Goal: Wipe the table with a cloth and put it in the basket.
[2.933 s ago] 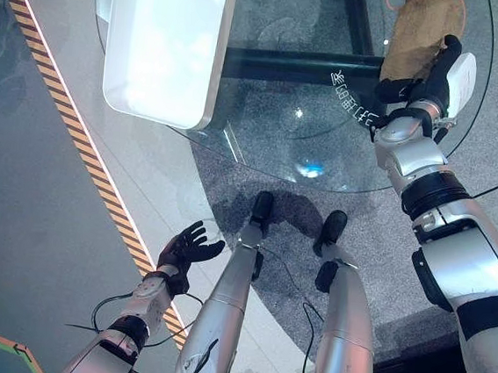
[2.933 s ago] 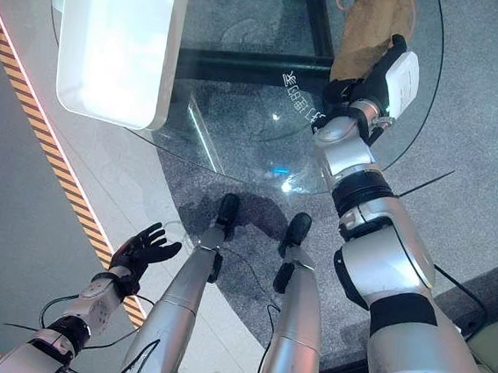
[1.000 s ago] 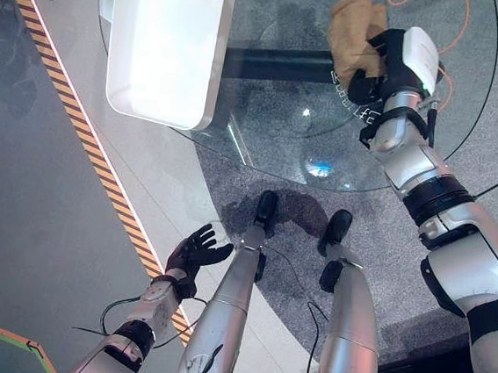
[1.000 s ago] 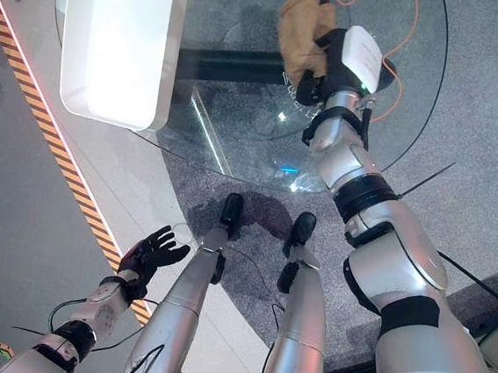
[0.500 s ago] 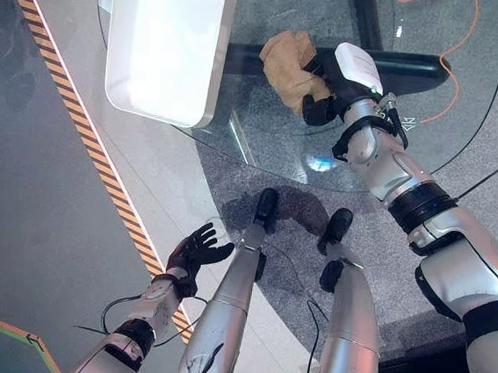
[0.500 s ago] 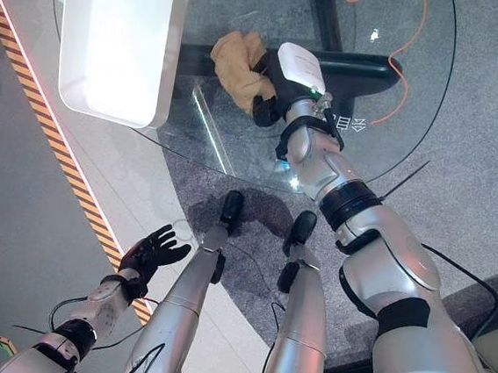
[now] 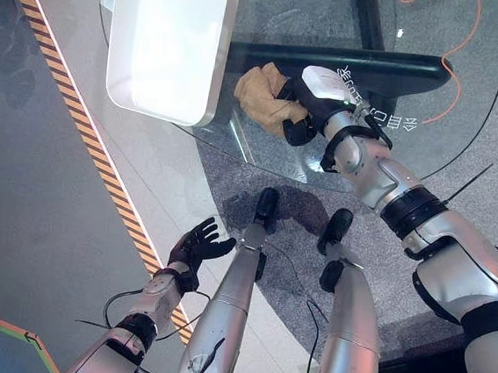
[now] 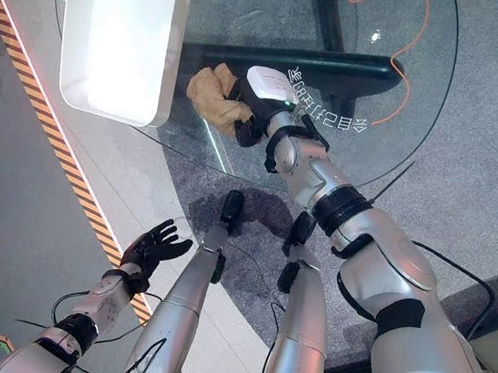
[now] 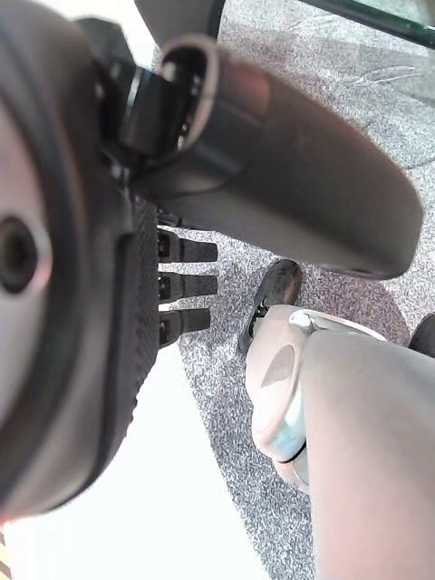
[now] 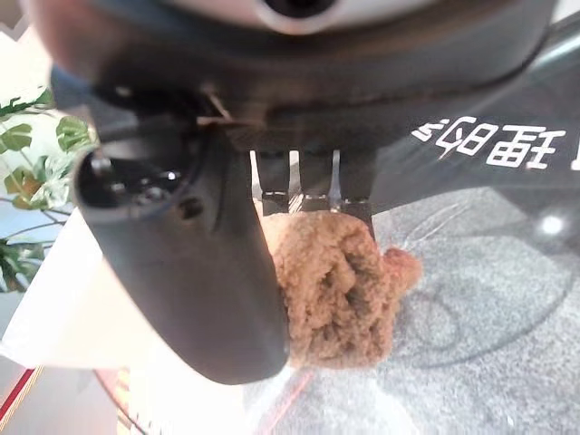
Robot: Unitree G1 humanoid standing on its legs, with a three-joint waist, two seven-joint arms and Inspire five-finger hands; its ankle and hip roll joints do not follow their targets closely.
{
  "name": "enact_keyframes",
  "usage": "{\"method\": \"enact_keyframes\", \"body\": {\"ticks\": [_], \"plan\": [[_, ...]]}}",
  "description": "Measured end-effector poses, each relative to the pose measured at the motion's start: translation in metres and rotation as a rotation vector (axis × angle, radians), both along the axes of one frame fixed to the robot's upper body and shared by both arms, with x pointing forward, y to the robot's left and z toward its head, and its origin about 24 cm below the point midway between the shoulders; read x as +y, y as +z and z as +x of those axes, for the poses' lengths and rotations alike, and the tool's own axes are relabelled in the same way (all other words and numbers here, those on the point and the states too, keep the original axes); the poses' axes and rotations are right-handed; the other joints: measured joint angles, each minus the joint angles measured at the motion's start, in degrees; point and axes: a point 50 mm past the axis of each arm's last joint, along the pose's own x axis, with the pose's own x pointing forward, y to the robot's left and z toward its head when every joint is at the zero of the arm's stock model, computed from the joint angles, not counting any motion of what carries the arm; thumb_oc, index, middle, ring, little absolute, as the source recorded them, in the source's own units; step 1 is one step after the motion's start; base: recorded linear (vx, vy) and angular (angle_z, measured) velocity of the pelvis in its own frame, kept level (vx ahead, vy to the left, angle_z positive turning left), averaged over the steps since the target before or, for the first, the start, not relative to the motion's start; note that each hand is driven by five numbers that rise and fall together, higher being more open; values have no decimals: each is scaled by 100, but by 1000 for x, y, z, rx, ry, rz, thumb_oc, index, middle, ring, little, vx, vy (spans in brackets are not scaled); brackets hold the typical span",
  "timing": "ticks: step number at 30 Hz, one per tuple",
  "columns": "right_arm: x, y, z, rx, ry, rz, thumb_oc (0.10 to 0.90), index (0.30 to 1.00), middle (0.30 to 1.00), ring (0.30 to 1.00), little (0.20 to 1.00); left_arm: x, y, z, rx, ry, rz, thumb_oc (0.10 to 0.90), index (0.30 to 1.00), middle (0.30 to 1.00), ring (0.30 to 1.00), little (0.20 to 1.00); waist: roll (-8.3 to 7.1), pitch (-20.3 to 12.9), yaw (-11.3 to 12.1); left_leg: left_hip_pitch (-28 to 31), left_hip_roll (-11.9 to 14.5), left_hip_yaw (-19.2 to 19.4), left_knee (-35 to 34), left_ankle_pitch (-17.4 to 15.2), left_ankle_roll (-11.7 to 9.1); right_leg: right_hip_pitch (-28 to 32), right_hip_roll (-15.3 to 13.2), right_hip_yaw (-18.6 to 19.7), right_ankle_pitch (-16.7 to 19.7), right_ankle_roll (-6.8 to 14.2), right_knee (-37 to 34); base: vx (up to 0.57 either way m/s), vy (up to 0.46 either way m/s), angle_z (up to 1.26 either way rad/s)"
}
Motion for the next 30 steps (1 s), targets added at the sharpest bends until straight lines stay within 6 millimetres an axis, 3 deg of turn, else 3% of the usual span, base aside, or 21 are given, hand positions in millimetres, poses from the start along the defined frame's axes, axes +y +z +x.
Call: {"method": "enact_keyframes", "body": {"ticks": [6,11,15,19,24,26,30], "plan": [[0,-1,0,-7,1,0,100,300,300,300,200,0,0,0,7,-2,0,800,900,900,900,900,0,0,1,0,-1,-5,4,1,0,4,-5,1,8,-12,1,0,0,0],[0,-12,-1,-57,-31,63,100,300,300,300,200,0,-1,0,9,-1,0,800,900,900,900,900,0,0,-5,14,-4,-12,11,1,0,24,-10,1,12,-19,2,5,30,1],[-6,-25,2,-93,-110,233,100,300,300,300,200,1,-2,-1,12,-2,4,800,900,900,900,900,8,-7,-9,38,-14,-13,25,18,-2,36,-31,1,1,-13,38,35,5,2],[-15,-26,5,-123,-193,404,100,300,300,300,200,1,-3,-2,11,1,3,800,900,900,900,900,17,-10,51,54,-30,-20,18,17,18,33,-51,7,-17,8,55,19,9,3],[-56,-4,9,-264,-389,656,100,300,300,300,200,2,-5,-6,9,8,3,800,900,900,900,900,18,-10,145,-9,-65,-10,13,16,20,7,-102,1,-9,15,24,2,32,6],[-92,17,8,-383,-511,708,100,300,300,300,200,3,-9,-11,21,14,-2,800,900,900,900,900,17,-10,128,-67,-113,43,23,34,51,-28,-127,32,30,78,-22,3,42,1],[-136,37,0,-512,-646,748,100,300,300,300,200,4,-9,-11,21,27,-17,800,900,900,900,900,15,-8,86,-145,-169,118,25,46,163,-99,-146,121,83,173,-31,-2,5,-3]]}}
